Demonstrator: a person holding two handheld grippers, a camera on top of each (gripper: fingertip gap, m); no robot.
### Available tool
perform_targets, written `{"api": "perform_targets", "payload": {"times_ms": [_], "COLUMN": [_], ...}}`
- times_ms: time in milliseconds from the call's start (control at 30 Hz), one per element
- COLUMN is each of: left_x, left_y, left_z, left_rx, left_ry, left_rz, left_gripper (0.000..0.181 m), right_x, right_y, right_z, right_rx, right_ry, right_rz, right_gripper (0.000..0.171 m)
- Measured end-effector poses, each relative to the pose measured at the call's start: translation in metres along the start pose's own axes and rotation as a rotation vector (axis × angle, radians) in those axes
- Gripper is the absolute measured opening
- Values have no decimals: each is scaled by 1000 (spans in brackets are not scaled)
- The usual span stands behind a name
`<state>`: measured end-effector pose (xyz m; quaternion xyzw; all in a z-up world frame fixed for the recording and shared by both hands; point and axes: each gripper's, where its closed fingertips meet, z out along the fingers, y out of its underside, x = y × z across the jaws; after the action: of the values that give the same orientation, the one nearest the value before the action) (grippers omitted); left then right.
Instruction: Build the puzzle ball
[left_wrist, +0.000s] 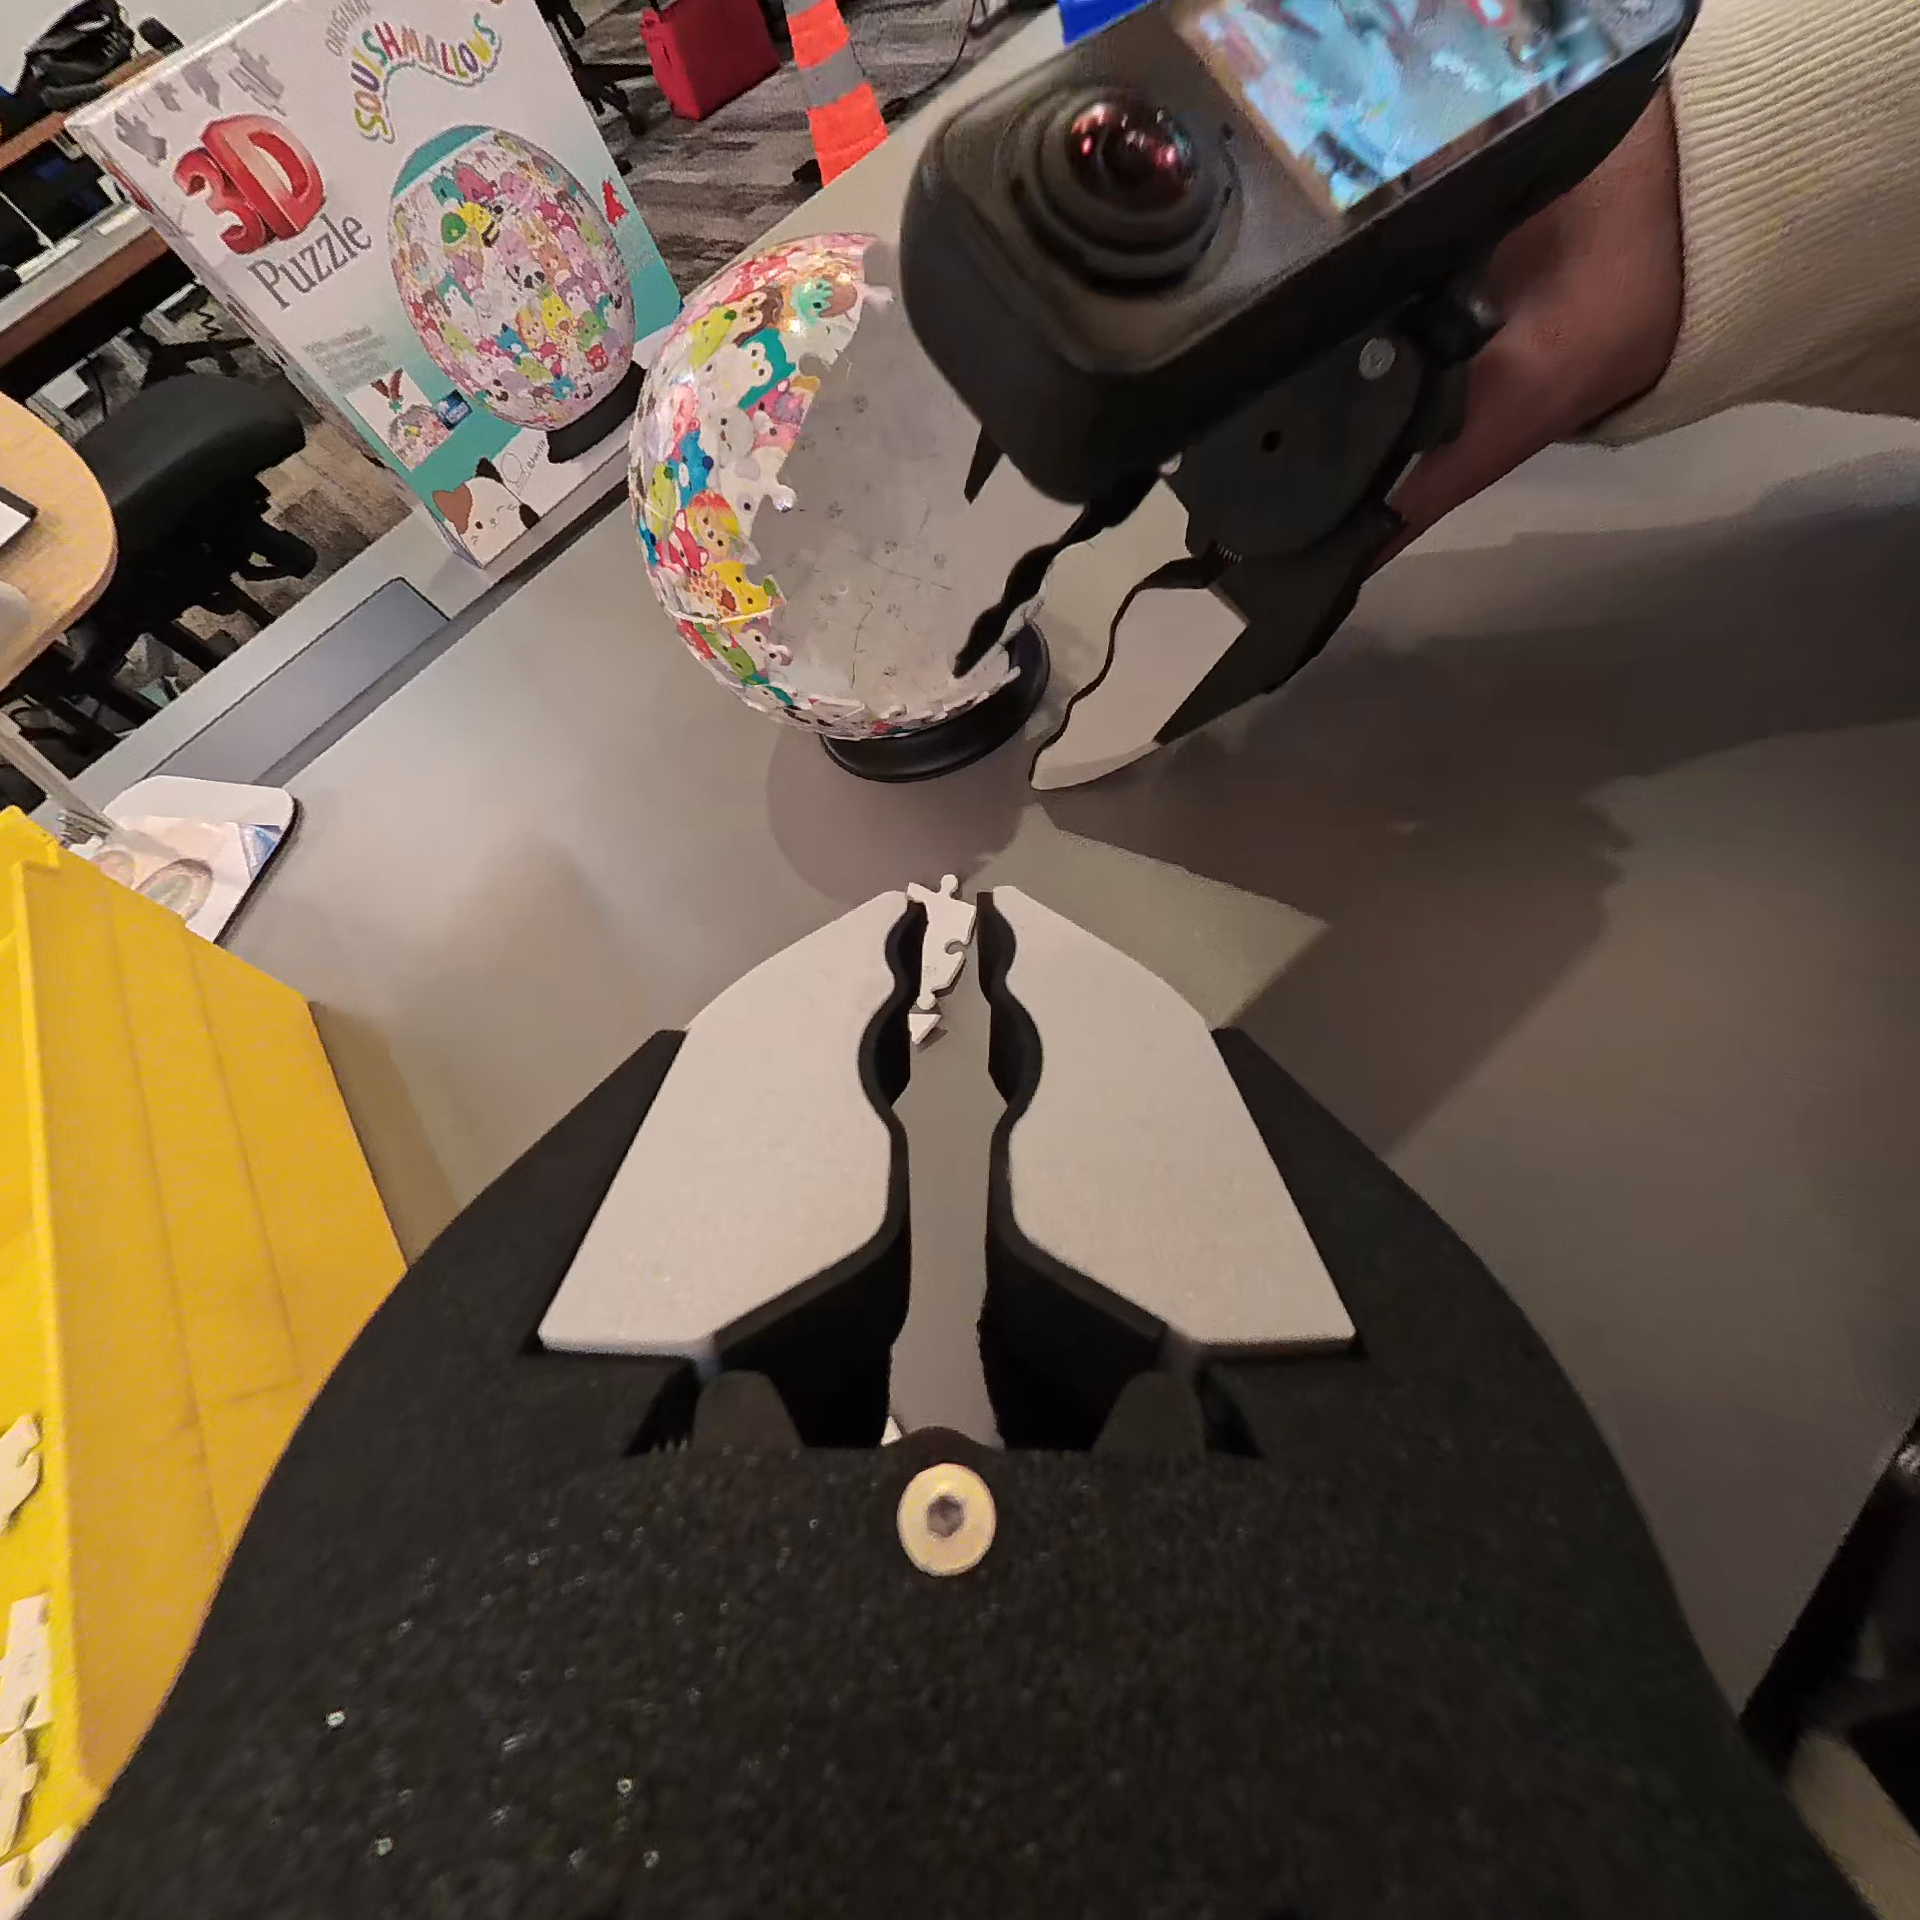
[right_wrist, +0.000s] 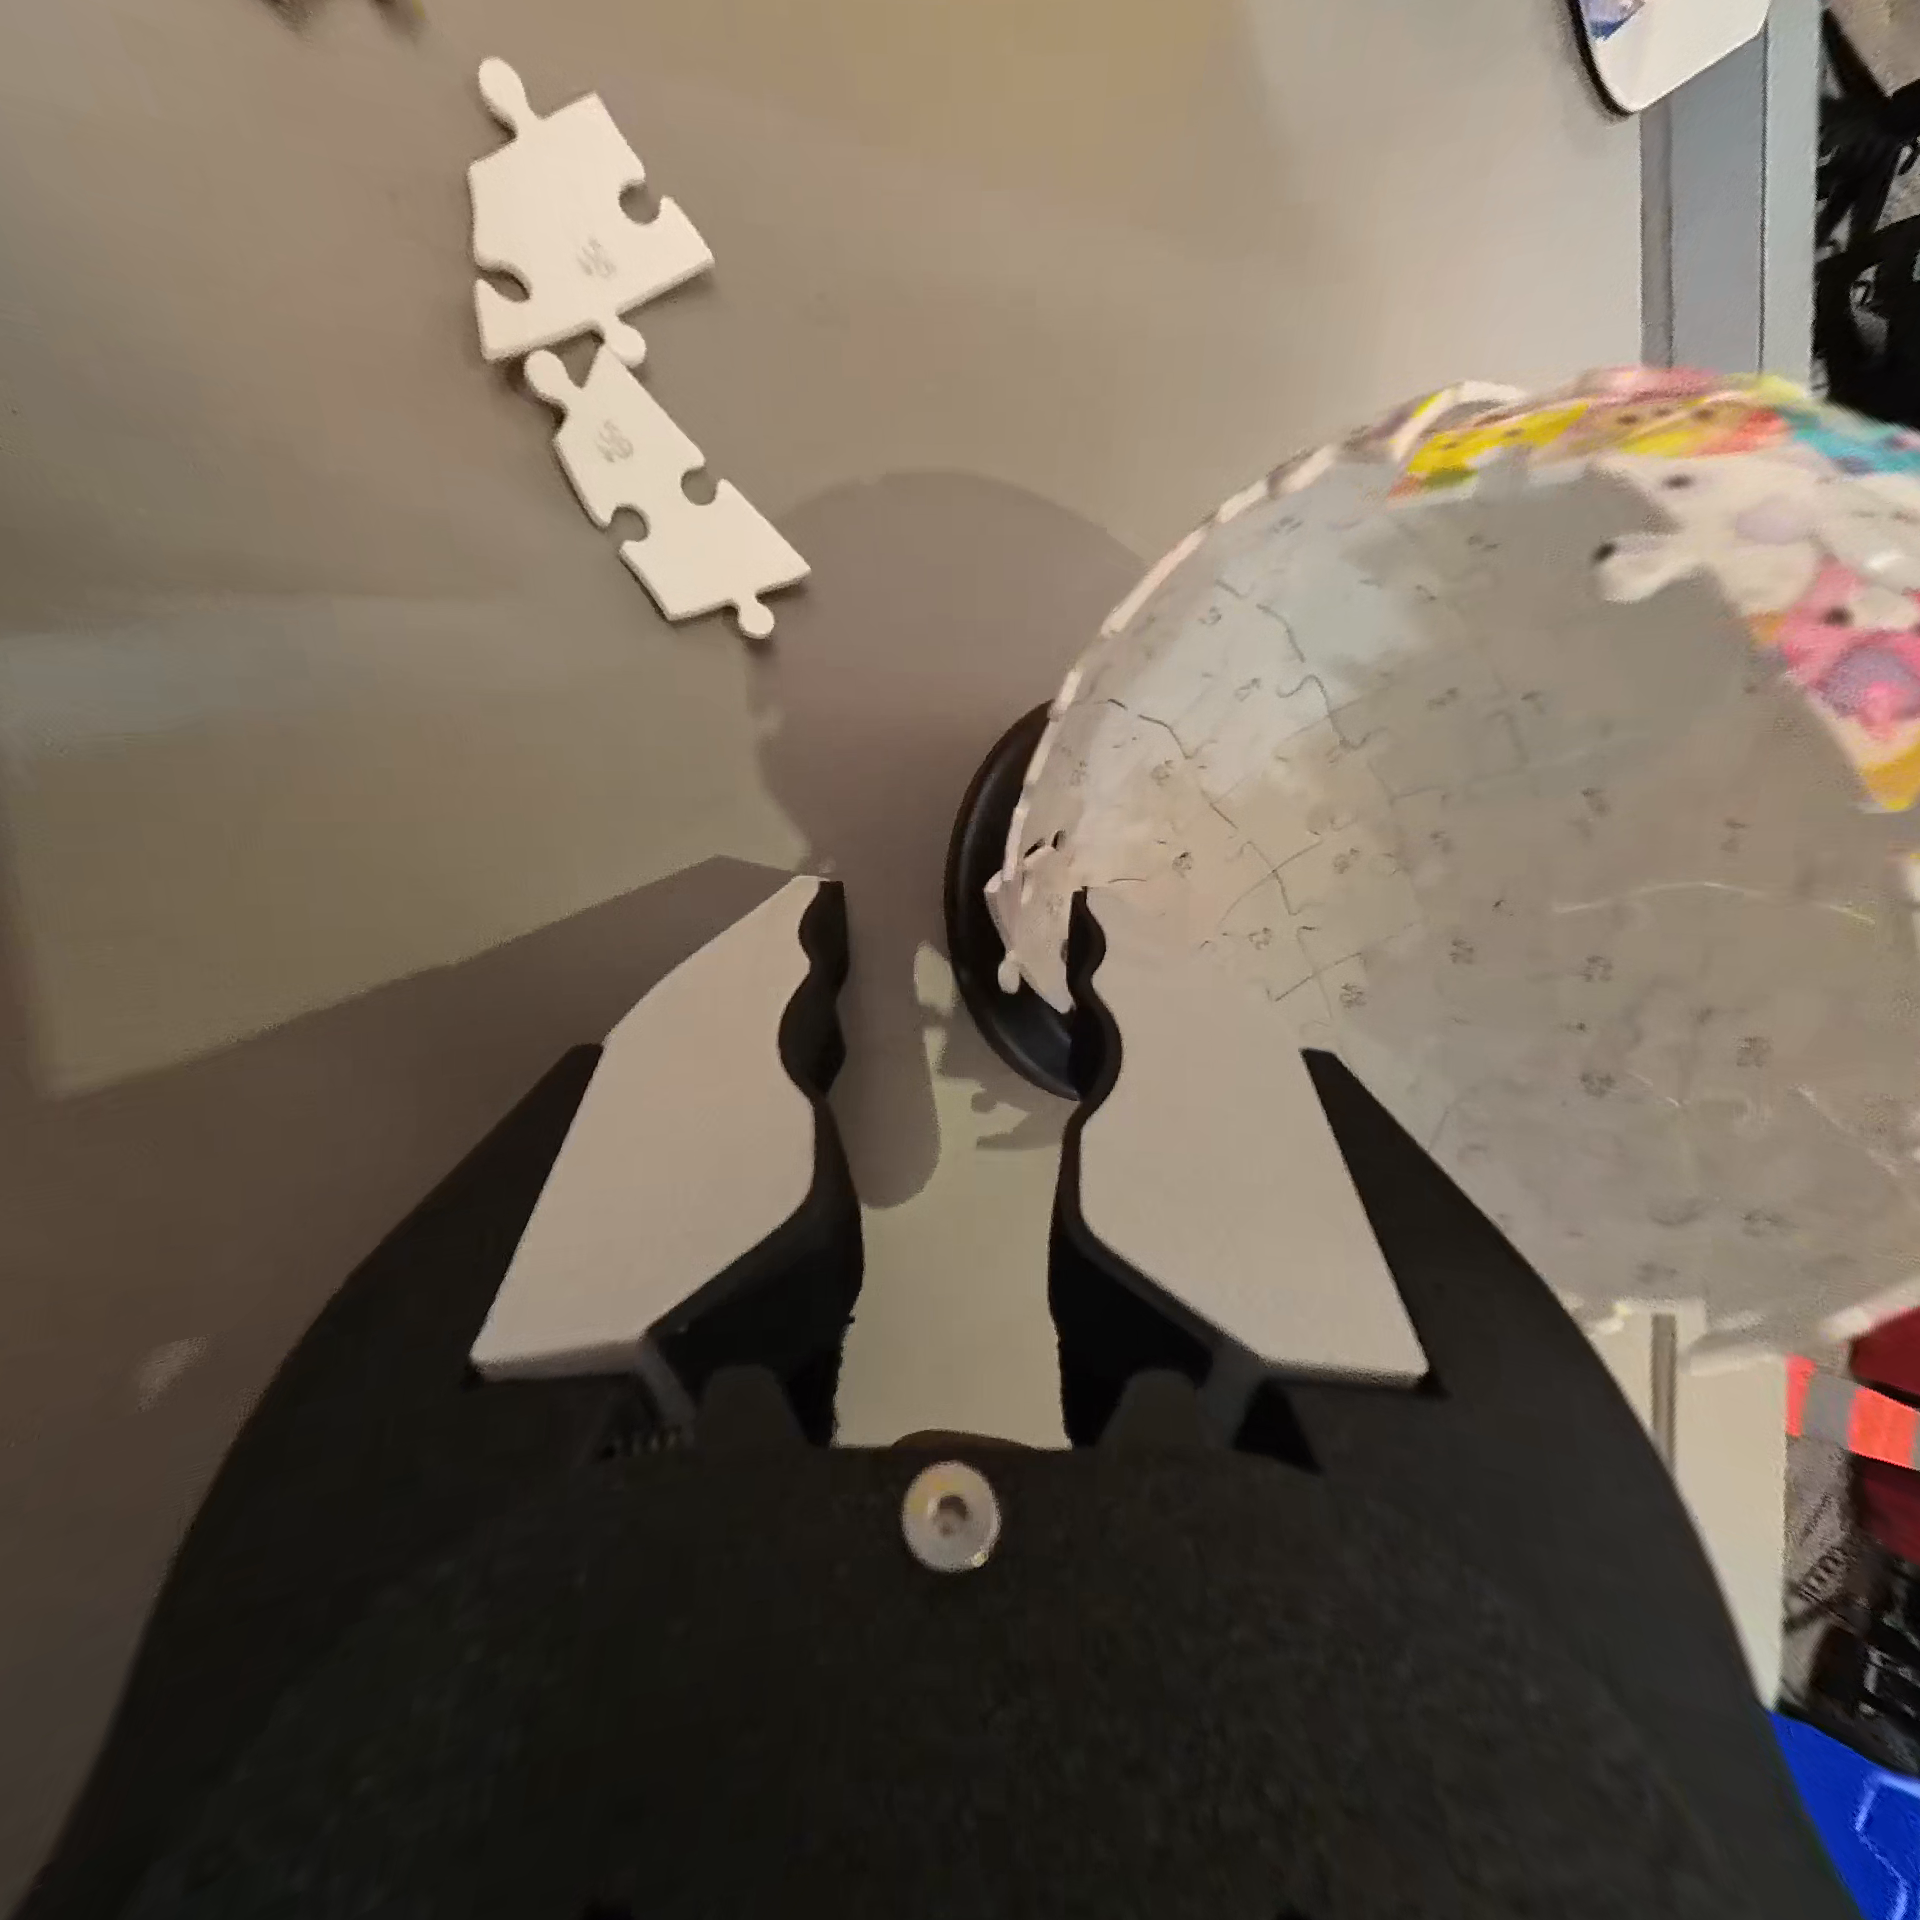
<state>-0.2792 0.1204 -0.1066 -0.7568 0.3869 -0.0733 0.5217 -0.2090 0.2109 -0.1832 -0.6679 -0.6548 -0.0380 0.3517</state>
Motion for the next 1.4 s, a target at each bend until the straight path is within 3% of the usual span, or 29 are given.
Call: {"api": "perform_targets", "payload": {"times_ms": [233,467,1000,1400], "left_x": [2,-1,-1,-2], "left_y": [3,3,2,3], "left_z": [2,1,0,0], "left_rx": [-17,-17,-8,-11], "left_ry": [-7,-11,-8,-10], "left_rz": [29,26,15,16], "left_gripper": [9,9,9,9], "right_x": [5,13,12,9], "right_y": [-3,-8,-6,4], "right_z": [6,6,5,-8], "right_rx": [-20,-23,-116,-140], "right_ry": [32,54,46,52], "right_rz": [-37,-56,-38,-25], "right_gripper": [29,6,6,25]}}
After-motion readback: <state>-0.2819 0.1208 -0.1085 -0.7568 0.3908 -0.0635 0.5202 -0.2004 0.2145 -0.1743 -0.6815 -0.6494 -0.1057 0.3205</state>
